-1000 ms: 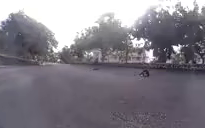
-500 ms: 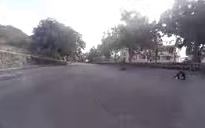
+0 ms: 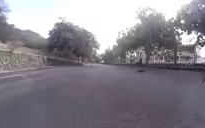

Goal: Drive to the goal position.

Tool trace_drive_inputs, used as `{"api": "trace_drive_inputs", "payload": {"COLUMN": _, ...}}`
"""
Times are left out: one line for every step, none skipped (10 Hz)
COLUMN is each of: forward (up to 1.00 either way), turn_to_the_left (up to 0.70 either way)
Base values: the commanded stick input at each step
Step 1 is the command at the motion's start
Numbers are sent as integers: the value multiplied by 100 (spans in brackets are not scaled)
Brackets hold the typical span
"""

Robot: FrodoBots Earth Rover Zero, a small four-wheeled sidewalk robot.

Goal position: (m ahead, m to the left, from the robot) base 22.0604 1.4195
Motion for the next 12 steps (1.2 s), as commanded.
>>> {"api": "trace_drive_inputs", "payload": {"forward": 85, "turn_to_the_left": 0}}
{"api": "trace_drive_inputs", "payload": {"forward": 85, "turn_to_the_left": 0}}
{"api": "trace_drive_inputs", "payload": {"forward": 85, "turn_to_the_left": 0}}
{"api": "trace_drive_inputs", "payload": {"forward": 85, "turn_to_the_left": 6}}
{"api": "trace_drive_inputs", "payload": {"forward": 85, "turn_to_the_left": 16}}
{"api": "trace_drive_inputs", "payload": {"forward": 85, "turn_to_the_left": 34}}
{"api": "trace_drive_inputs", "payload": {"forward": 85, "turn_to_the_left": 34}}
{"api": "trace_drive_inputs", "payload": {"forward": 85, "turn_to_the_left": 34}}
{"api": "trace_drive_inputs", "payload": {"forward": 85, "turn_to_the_left": 0}}
{"api": "trace_drive_inputs", "payload": {"forward": 85, "turn_to_the_left": 0}}
{"api": "trace_drive_inputs", "payload": {"forward": 85, "turn_to_the_left": 0}}
{"api": "trace_drive_inputs", "payload": {"forward": 85, "turn_to_the_left": 0}}
